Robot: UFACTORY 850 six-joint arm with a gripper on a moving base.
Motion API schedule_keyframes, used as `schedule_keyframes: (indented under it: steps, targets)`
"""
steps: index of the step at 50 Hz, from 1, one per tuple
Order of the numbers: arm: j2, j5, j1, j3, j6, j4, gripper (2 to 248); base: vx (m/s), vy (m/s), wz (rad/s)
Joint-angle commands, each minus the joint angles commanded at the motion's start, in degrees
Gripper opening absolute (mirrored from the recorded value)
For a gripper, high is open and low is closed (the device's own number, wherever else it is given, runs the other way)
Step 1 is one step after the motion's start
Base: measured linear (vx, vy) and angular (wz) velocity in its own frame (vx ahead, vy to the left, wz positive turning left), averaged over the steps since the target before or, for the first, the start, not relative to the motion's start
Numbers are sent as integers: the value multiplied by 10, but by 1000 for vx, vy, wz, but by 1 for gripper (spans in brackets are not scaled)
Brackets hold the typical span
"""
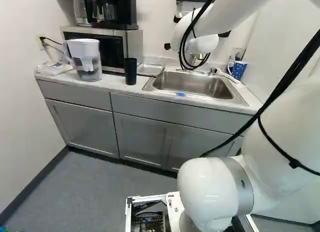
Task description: Rinse the cup and place it in the tray
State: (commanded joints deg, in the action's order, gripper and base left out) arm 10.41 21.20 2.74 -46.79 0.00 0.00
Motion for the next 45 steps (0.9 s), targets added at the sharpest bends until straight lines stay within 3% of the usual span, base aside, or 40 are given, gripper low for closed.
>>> schedule_keyframes:
  steps: [45]
  targets:
    - [0, 0, 0, 0, 0, 0, 247, 28, 1, -2]
